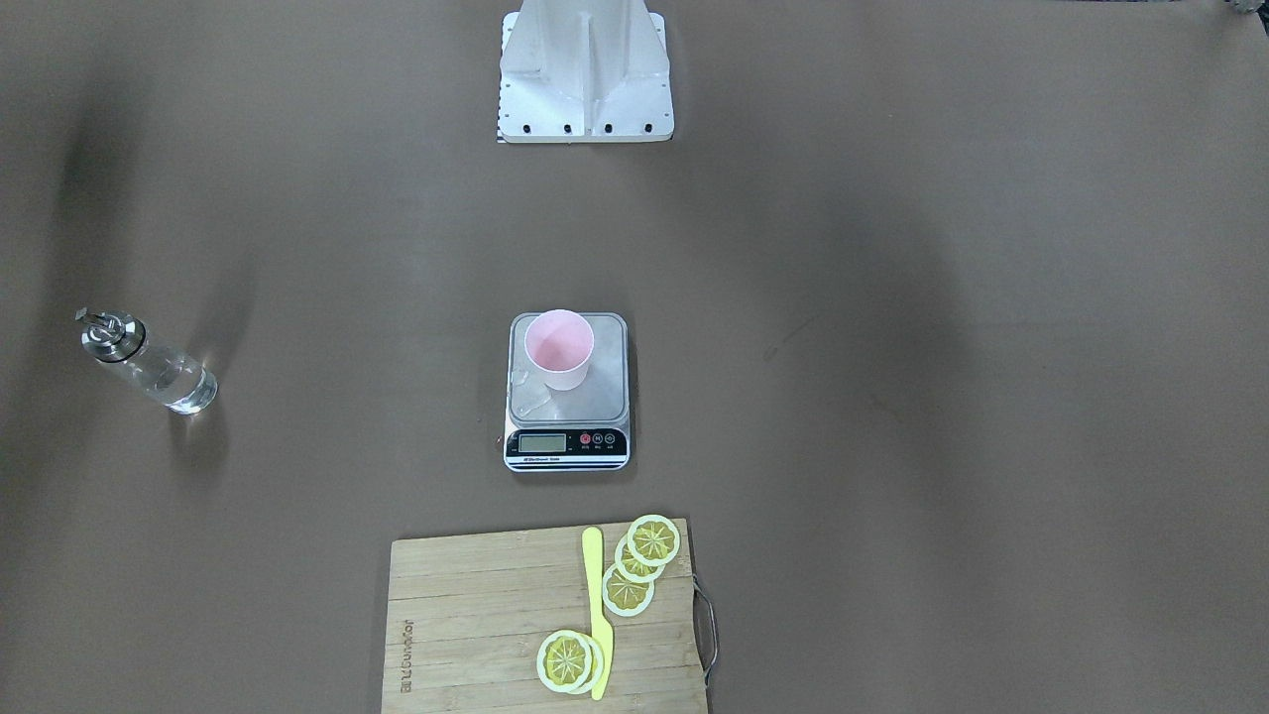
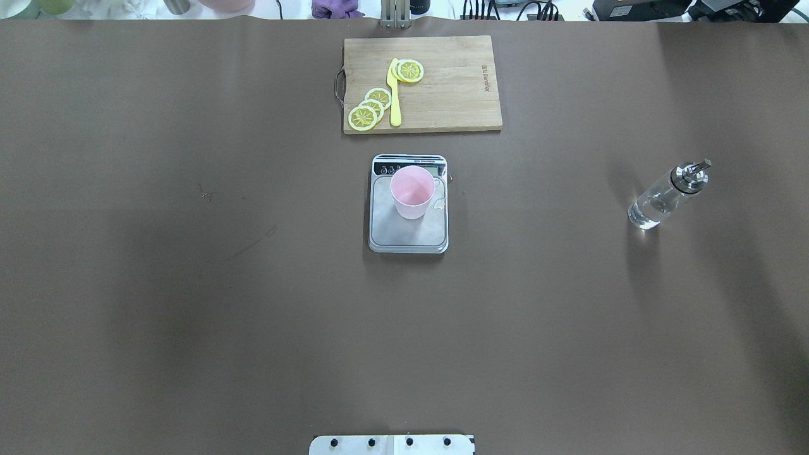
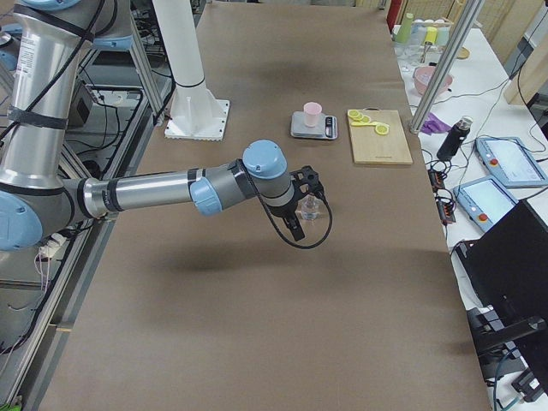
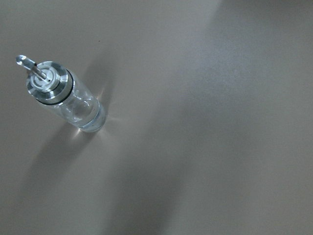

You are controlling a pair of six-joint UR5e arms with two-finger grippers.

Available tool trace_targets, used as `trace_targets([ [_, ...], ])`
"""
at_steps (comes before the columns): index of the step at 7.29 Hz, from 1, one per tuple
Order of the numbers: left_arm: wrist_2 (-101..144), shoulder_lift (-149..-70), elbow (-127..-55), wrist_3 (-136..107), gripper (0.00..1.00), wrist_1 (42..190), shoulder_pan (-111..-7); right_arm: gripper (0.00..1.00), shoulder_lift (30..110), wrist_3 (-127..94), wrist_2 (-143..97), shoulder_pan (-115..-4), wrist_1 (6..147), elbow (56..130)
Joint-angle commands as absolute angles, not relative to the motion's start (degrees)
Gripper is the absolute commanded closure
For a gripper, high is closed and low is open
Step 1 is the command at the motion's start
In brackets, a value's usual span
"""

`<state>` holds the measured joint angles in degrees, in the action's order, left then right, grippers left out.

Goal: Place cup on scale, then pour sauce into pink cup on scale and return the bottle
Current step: 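Move the right gripper toward the glass dispenser bottle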

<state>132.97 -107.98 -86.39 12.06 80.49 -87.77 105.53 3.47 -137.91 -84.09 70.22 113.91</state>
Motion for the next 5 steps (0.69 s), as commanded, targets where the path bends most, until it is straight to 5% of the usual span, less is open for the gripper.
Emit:
trace_targets([
  [1, 134.65, -102.95, -84.11, 18.45, 0.02, 80.42, -92.63, 0.01, 106.17, 3.34, -138.08, -81.84, 64.79, 113.73],
  [5, 134.74, -99.93, -87.80, 15.47, 0.02, 80.86, -93.96, 0.01, 105.56, 3.34, -139.74, -76.83, 49.20, 105.08],
])
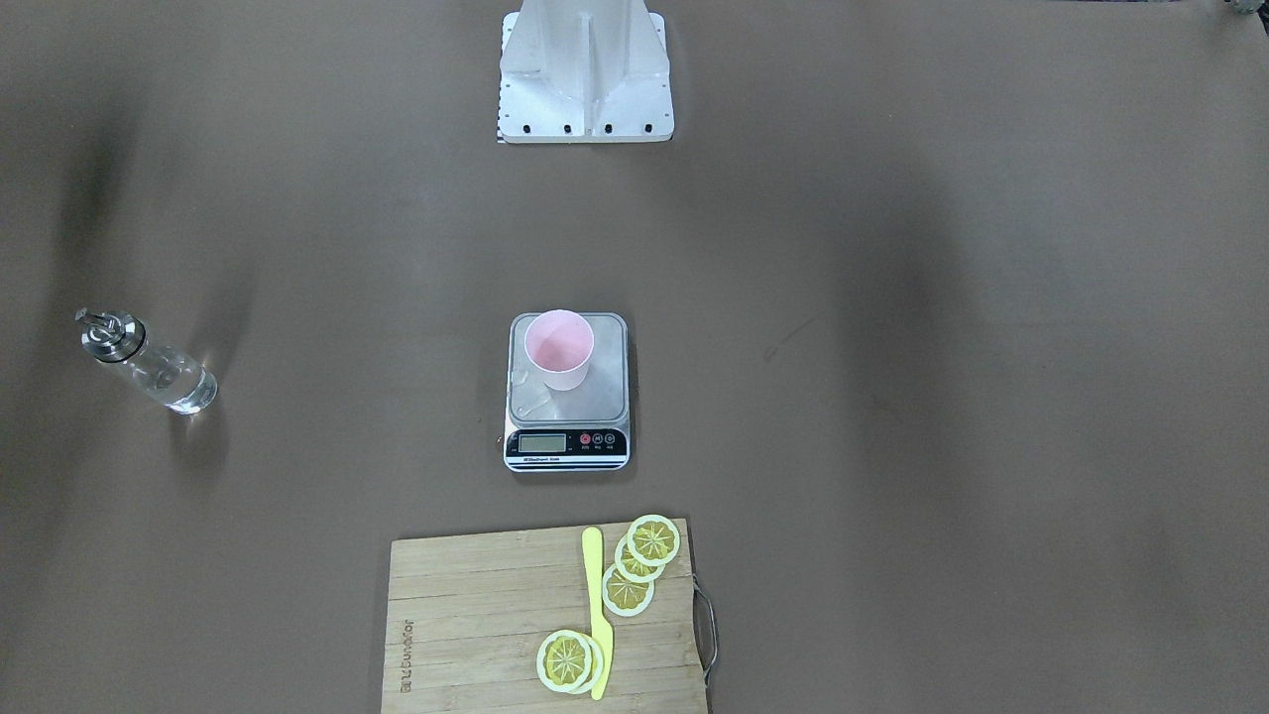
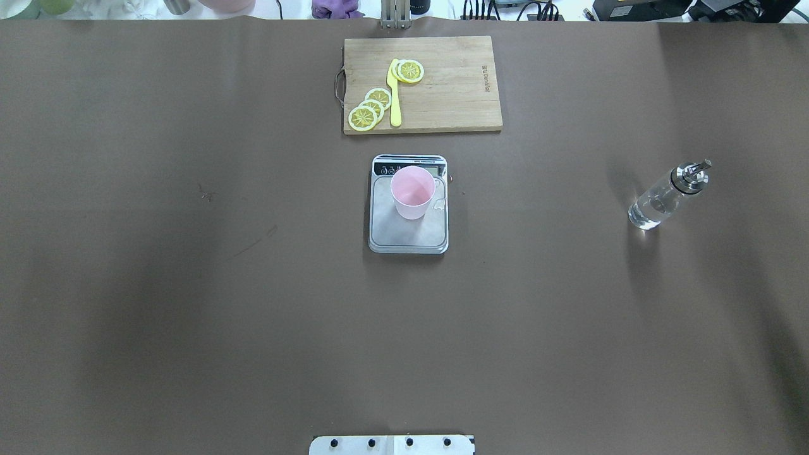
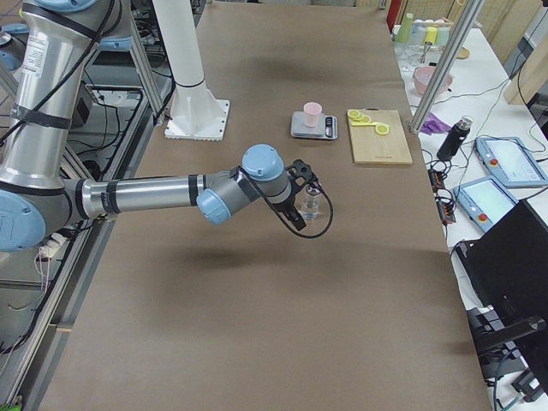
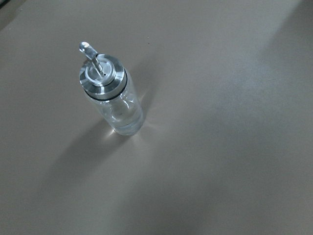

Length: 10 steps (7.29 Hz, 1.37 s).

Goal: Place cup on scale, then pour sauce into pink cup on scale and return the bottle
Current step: 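Move the right gripper toward the glass dispenser bottle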

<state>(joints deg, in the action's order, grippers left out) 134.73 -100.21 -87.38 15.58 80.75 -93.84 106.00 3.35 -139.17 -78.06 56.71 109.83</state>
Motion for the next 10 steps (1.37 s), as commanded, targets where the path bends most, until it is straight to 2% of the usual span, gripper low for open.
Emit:
trace_targets([
  [1, 134.74, -99.93, -87.80, 15.56, 0.02, 80.86, -94.04, 0.01, 104.77, 3.25, -139.83, -76.21, 42.26, 100.33],
  [4, 134.74, -99.93, -87.80, 15.56, 0.02, 80.86, -93.96, 0.01, 99.60, -1.73, -140.72, -71.57, 31.32, 92.31],
  [8, 134.74, -100.02, -87.71, 15.56, 0.02, 80.86, -93.96, 0.01, 93.17, -12.30, -134.06, -63.74, 8.92, 78.25],
  [10, 134.74, -100.02, -87.80, 15.56, 0.02, 80.86, -93.96, 0.01, 92.29, -14.06, -130.63, -61.27, 2.49, 75.51],
])
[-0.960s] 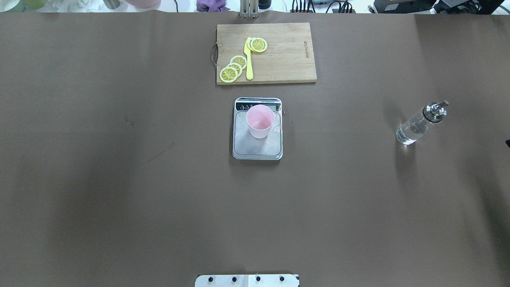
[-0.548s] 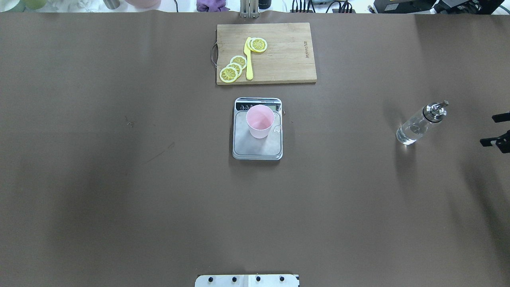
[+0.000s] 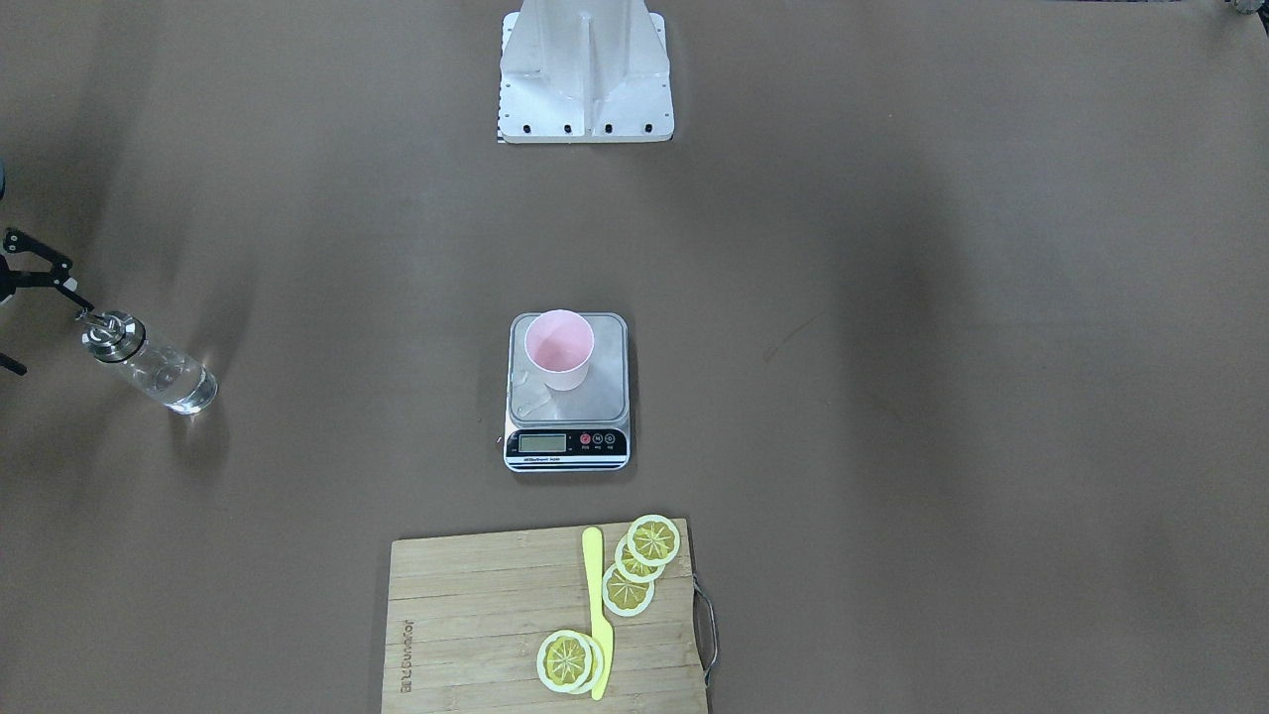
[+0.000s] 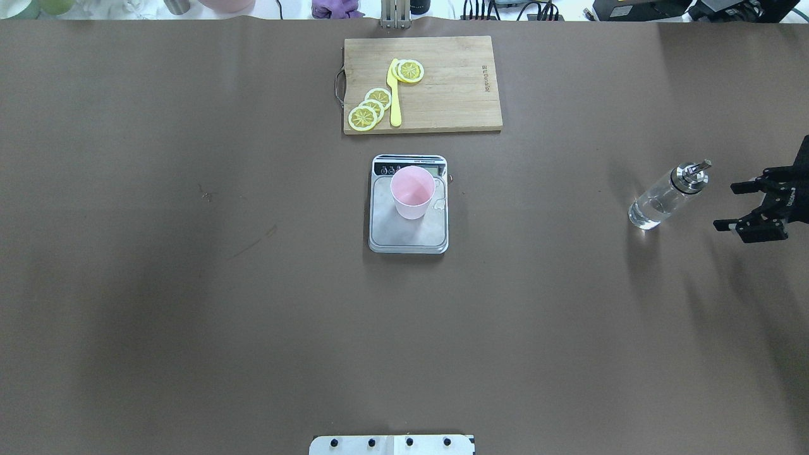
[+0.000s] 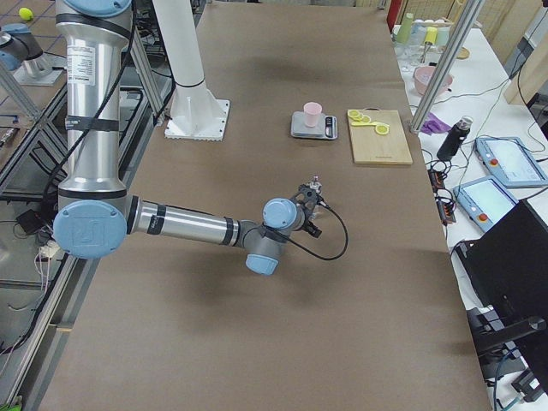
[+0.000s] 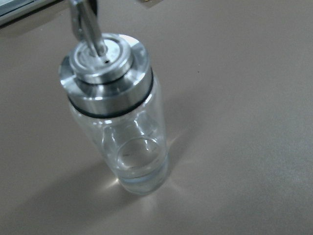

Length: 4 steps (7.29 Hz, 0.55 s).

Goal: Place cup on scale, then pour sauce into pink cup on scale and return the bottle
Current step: 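Move the right gripper toward the glass dispenser bottle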

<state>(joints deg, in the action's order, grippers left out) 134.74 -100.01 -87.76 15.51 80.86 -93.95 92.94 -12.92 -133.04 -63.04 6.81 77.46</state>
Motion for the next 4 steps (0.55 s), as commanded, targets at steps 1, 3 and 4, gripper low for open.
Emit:
trace_targets([
  [1, 134.74, -100.02, -87.72, 15.47, 0.02, 80.86, -93.96, 0.01, 91.15, -15.11, -128.34, -59.78, -0.58, 73.24],
  [3, 134.74, -100.02, -87.72, 15.47, 0.02, 80.86, -93.87, 0.01, 87.38, -17.30, -126.05, -57.49, -6.65, 67.35],
  [4, 134.74, -100.02, -87.71, 15.47, 0.02, 80.86, -93.87, 0.01, 86.58, -17.75, -125.25, -56.78, -7.11, 66.89],
])
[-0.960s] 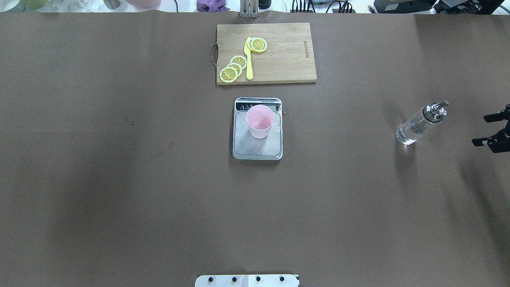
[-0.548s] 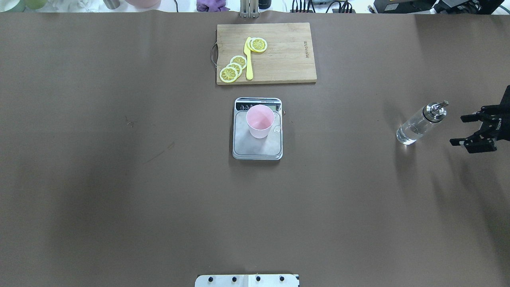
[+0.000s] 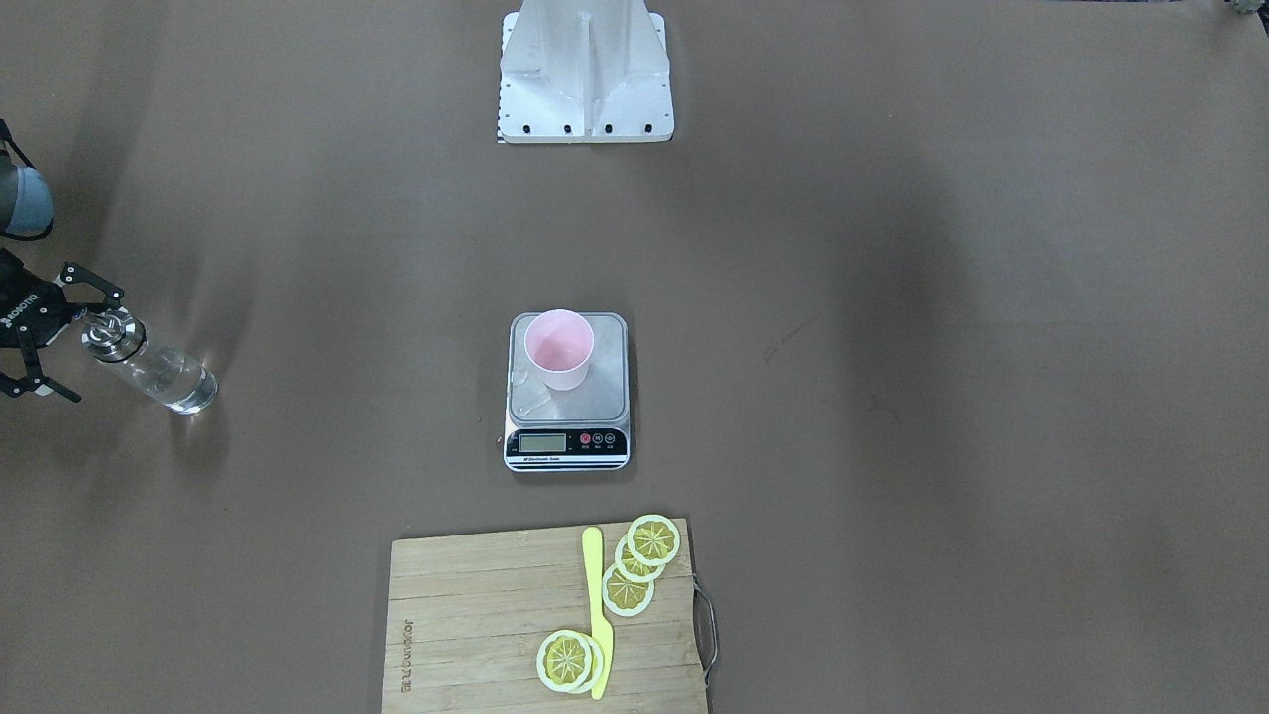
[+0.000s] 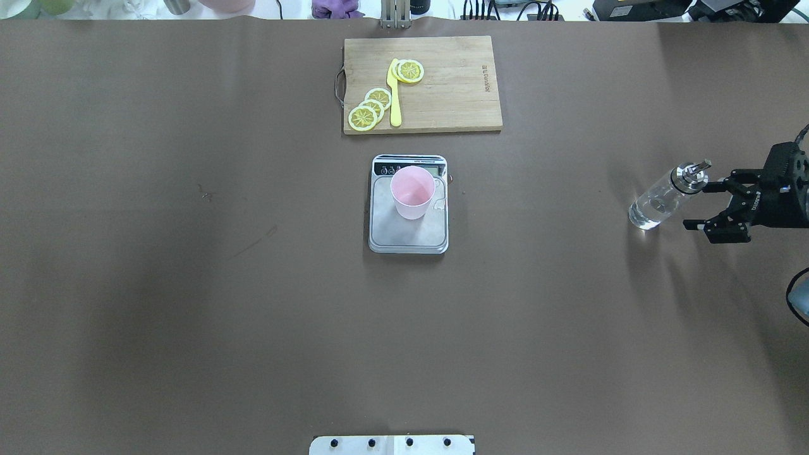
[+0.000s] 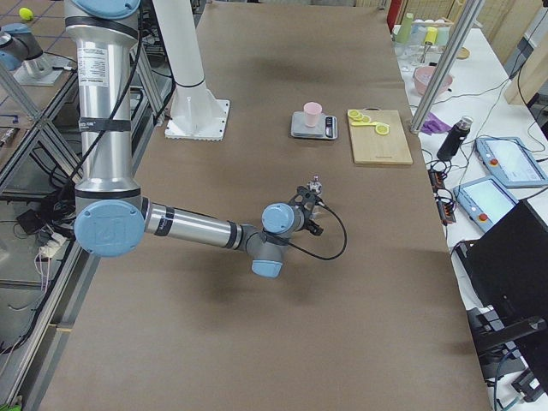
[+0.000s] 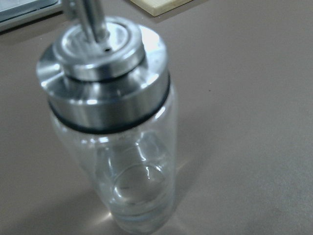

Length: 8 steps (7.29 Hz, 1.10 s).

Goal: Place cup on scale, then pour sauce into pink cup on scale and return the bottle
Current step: 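Move the right gripper toward the glass dispenser bottle, then close the right gripper around the dispenser bottle's neck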

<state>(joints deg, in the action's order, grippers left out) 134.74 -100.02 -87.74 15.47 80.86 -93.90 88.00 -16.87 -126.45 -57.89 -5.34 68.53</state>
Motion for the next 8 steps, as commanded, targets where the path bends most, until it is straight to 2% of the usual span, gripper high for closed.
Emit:
trace_targets([
  [1, 134.74, -100.02, -87.71, 15.47, 0.02, 80.86, -93.87, 0.01, 86.22, -17.75, -125.07, -56.52, -7.12, 66.80],
  [8, 134.74, -100.02, -87.63, 15.47, 0.02, 80.86, -93.87, 0.01, 84.29, -20.21, -121.73, -52.91, -8.52, 66.53],
])
